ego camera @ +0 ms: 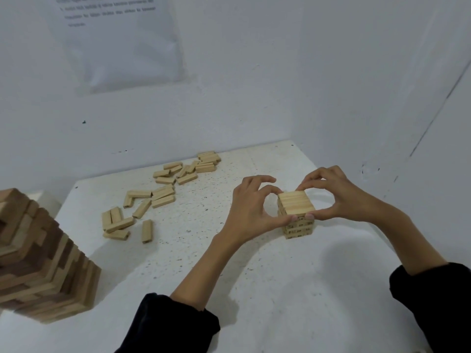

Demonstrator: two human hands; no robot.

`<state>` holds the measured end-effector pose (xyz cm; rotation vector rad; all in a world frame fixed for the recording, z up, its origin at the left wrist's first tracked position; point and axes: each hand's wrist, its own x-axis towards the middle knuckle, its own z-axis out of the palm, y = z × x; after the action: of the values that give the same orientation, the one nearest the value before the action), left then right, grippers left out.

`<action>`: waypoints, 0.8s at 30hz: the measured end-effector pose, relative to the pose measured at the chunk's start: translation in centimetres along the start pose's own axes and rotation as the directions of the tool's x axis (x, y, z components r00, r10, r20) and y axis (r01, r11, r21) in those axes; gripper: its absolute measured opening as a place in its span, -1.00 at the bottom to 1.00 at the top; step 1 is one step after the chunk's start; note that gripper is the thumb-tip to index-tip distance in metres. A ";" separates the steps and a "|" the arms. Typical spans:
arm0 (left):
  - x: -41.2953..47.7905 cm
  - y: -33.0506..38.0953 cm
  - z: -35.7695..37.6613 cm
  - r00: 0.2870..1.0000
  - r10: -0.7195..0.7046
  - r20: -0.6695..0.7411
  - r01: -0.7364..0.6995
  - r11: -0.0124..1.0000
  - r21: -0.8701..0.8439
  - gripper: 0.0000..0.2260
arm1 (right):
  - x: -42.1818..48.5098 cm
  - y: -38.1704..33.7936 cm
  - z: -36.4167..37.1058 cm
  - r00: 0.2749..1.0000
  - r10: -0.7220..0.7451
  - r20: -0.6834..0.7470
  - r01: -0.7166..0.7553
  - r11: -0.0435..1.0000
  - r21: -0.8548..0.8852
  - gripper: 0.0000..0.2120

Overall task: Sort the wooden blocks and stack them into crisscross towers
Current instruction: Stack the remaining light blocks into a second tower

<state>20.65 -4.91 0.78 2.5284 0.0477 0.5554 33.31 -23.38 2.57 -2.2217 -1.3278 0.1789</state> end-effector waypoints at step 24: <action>-2.5 3.0 0.1 0.821 -0.393 0.414 0.563 0.431 -0.705 -0.07 | -2.4 -2.3 3.3 0.946 0.295 -0.134 -0.112 0.685 0.720 -0.21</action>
<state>18.13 -7.89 1.32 1.5093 0.3619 0.0354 29.11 -23.35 0.59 -1.6391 -0.6886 0.4127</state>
